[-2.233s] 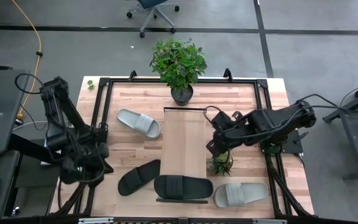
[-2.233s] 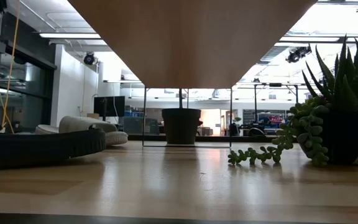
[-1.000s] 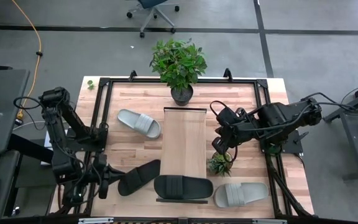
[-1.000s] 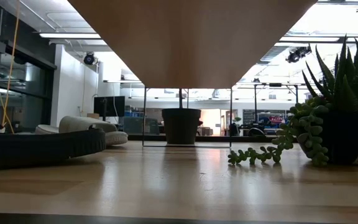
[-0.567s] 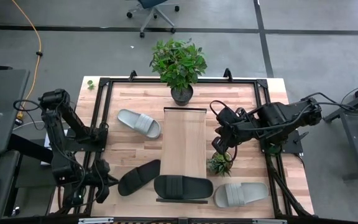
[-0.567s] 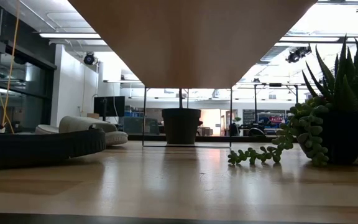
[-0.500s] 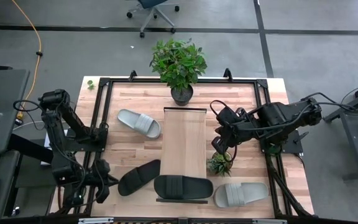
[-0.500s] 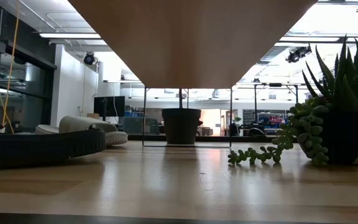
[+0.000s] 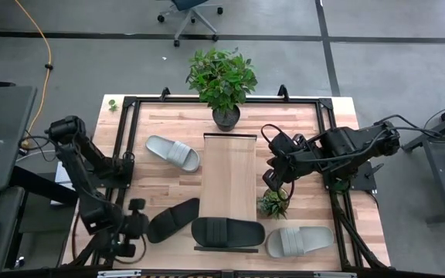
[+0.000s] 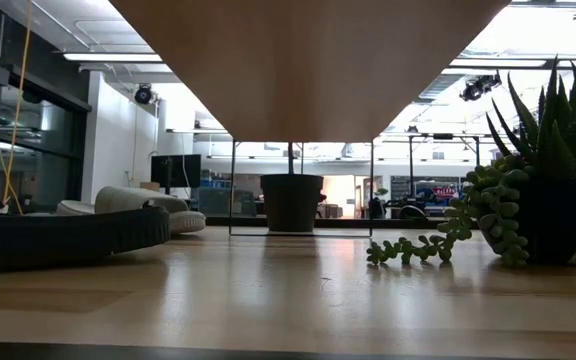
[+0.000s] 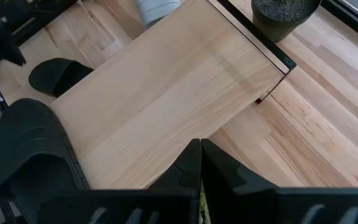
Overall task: Pick and place slides into the shelf
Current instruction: Put the black slide into the shelf
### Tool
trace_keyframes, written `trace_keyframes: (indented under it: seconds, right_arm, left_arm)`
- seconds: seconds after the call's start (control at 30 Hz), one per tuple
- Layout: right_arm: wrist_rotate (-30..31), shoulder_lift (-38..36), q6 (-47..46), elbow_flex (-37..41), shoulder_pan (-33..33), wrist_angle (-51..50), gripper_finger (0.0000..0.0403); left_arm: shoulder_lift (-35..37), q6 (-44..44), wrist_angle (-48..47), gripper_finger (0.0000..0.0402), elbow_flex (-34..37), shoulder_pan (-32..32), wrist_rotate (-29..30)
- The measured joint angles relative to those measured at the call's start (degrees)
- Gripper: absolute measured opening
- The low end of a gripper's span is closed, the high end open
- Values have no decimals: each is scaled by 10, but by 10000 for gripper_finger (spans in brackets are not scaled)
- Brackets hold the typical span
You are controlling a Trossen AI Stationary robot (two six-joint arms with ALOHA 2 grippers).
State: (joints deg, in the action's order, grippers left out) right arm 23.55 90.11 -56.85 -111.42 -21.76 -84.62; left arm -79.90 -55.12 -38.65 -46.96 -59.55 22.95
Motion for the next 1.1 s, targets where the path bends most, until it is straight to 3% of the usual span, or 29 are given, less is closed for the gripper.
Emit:
trace_keyframes:
  seconds: [0.13, 0.57, 0.9, 1.1]
  right_arm:
    - [6, 0, -23, 0, 0, 0, 0]
    - [32, 0, -166, 0, 0, -3, 0]
    - [33, 0, -207, 0, 0, -5, 0]
    - [44, 0, -218, 0, 0, -5, 0]
  left_arm:
    - [-4, 136, 21, 23, -2, 24, -29]
    - [-40, 370, -52, 20, -41, -4, -7]
    - [-124, 382, -174, 1, -101, -60, 90]
    - [-167, 382, -170, 12, -108, -61, 117]
